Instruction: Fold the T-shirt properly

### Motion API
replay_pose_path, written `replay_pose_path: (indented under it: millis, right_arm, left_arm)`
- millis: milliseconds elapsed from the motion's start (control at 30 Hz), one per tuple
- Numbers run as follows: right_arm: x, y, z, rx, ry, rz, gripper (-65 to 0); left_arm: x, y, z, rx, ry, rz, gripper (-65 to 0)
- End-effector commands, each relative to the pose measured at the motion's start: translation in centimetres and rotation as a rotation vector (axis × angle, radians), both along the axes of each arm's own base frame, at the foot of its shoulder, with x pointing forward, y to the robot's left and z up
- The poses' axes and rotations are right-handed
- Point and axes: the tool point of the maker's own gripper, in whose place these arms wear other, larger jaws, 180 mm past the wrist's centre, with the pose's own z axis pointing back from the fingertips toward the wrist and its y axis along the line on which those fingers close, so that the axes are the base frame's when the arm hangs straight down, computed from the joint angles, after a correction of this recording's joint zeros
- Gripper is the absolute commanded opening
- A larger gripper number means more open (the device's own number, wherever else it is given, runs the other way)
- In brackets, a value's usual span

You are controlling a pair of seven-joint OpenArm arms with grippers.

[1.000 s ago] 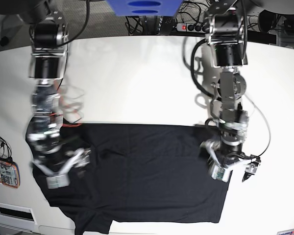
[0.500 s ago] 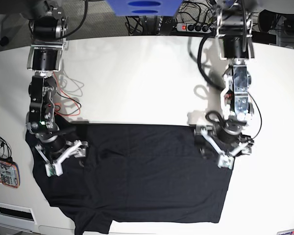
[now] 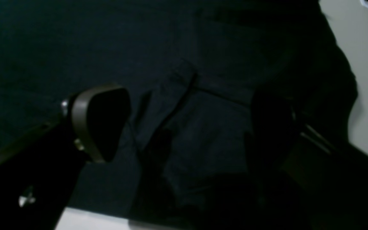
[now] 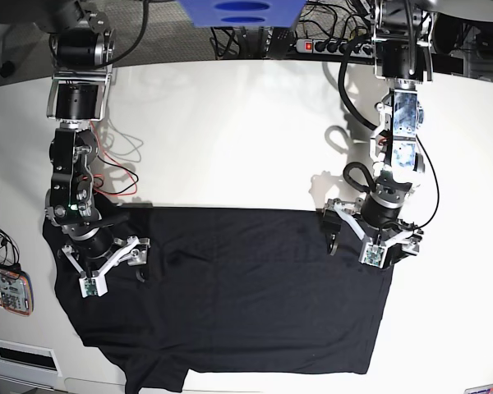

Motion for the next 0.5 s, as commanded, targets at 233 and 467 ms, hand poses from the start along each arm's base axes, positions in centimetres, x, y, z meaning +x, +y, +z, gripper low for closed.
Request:
replay_pose_path:
  millis: [233,467]
  right_arm:
    - [1.3,0.0,2.7,0.008,-0.085,0.002,-5.3]
    - [1.3,0.0,2.7,0.007,-0.087,0.002,-5.3]
  left_arm:
    - [0.2,-1.0,1.2,-0.013,-0.056,-0.028,0.0]
    - [-0.1,-0.8,0.4,0.008,-0.001,-0.019,0.0]
